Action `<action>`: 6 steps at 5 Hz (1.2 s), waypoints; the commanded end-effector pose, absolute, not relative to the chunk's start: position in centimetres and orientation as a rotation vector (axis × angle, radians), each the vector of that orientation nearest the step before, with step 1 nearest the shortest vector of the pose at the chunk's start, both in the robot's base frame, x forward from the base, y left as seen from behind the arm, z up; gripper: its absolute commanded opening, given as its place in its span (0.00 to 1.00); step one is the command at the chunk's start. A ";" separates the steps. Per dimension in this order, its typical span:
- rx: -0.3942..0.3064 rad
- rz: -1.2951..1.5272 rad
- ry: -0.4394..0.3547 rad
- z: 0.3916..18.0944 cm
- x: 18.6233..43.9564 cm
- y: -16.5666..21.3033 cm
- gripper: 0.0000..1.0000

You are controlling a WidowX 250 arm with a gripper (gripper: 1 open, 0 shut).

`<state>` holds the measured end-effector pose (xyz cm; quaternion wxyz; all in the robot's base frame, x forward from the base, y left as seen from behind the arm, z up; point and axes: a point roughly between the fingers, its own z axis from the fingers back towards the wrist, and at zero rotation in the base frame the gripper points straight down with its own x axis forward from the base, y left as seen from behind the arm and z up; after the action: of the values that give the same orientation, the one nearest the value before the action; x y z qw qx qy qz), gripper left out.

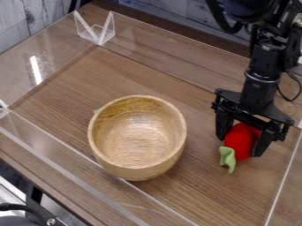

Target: Move the red object to the left side of the table

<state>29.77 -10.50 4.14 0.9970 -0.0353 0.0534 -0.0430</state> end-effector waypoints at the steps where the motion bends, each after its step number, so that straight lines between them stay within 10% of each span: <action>1: -0.099 -0.115 0.029 6.2 29.6 -11.3 1.00; 6: -0.116 -0.100 -0.002 6.4 31.3 -10.3 1.00</action>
<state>30.67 -10.44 4.37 0.9970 -0.0508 0.0299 -0.0509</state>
